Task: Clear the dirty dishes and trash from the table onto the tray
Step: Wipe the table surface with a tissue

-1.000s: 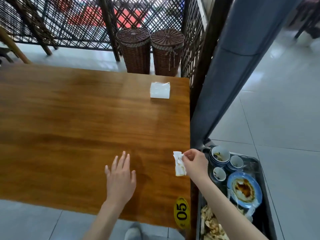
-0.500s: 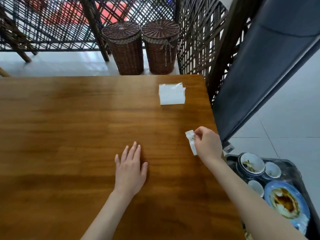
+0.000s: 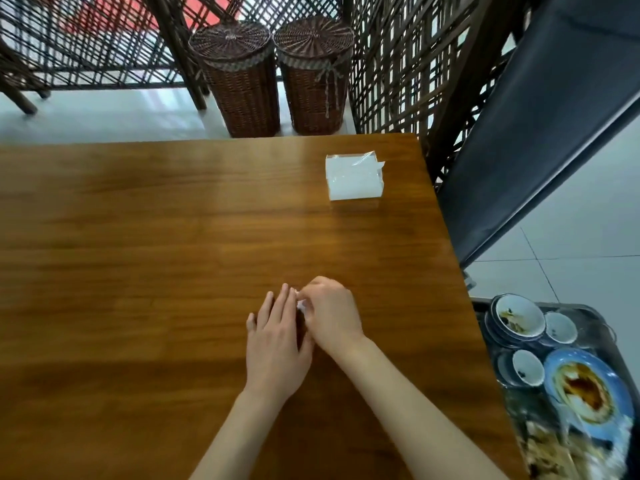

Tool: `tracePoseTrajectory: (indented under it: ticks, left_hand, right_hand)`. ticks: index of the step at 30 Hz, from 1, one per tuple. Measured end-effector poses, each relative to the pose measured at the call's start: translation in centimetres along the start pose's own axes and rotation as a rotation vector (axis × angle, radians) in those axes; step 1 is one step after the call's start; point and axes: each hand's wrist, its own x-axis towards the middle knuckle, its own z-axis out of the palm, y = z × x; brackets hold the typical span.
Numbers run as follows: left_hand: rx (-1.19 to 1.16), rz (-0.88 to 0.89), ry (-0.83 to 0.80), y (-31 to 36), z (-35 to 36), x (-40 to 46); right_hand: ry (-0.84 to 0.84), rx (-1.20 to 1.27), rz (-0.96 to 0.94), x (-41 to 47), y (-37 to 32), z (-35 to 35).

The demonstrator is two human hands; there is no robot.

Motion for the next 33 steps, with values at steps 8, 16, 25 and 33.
tracePoseTrajectory:
  ticks: [8,16,25,33]
  left_hand:
    - [-0.111,-0.015,0.04,-1.9,-1.9,-1.8]
    - [-0.001,-0.08,-0.084,-4.6,-2.3,-6.0]
    - [-0.044,-0.139,-0.117,-5.0,-3.2,-10.0]
    - [-0.039,-0.116,-0.165,-4.2,-3.1,-11.0]
  right_hand:
    - [0.268,-0.044,0.319,2.0,8.3,-8.3]
    - [0.138,0.023,0.174,-0.3,3.0,-2.1]
    - [-0.141,0.036,-0.194,-9.5,-5.0,3.3]
    - [0.028,0.006,0.017,-6.3,1.6,-4.9]
